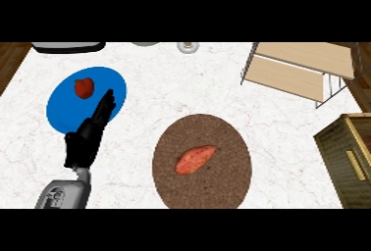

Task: Pick the lemon from the placemat and place it in the tiered shelf

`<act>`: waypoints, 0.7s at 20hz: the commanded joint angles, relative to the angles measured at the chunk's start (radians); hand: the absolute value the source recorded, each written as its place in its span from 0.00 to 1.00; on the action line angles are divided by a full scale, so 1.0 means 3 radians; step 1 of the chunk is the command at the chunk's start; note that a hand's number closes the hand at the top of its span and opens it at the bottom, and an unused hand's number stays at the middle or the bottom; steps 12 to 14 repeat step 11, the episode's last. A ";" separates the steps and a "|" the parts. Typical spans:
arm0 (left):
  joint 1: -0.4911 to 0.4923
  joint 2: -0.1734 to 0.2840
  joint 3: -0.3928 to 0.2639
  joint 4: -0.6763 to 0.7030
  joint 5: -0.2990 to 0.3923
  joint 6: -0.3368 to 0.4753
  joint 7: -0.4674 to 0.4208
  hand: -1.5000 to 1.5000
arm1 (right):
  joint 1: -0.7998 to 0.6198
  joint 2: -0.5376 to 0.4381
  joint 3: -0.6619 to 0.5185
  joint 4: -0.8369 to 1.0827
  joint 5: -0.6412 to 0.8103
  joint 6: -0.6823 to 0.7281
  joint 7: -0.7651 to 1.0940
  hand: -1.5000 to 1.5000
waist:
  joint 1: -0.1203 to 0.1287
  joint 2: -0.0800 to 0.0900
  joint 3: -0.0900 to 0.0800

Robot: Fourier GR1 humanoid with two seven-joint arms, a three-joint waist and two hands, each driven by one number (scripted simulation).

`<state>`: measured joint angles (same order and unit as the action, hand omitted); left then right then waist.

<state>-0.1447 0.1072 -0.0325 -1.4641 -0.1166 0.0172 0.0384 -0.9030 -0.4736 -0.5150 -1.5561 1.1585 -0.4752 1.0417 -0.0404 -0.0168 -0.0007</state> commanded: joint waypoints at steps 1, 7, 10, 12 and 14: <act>0.0129 -0.0036 -0.0036 -0.0144 -0.0016 0.0038 0.0061 0.50 | 0.0478 -0.0058 -0.0196 -0.0696 -0.0135 0.0705 0.0375 0.00 | -0.0027 -0.0012 0.0003; 0.0029 -0.0048 -0.0018 -0.0033 -0.0074 0.0098 0.0057 0.50 | 0.1145 -0.0095 -0.0490 -0.1701 -0.0722 0.1608 0.0412 0.00 | -0.0129 -0.0020 0.0002; 0.0174 0.0045 0.0093 -0.0022 0.0037 -0.0001 -0.0078 0.50 | 0.1411 -0.0130 -0.0892 -0.2246 -0.1191 0.1912 0.0444 0.00 | -0.0127 -0.0024 0.0001; 0.0329 0.0060 0.0024 -0.0242 0.0048 -0.0058 -0.0015 0.50 | 0.1646 -0.0028 -0.1113 -0.2283 -0.1382 0.1876 0.0307 0.00 | -0.0098 -0.0030 0.0009; 0.0329 0.0060 0.0024 -0.0242 0.0048 -0.0058 -0.0015 0.50 | 0.1646 -0.0028 -0.1113 -0.2283 -0.1382 0.1876 0.0307 0.00 | -0.0098 -0.0030 0.0009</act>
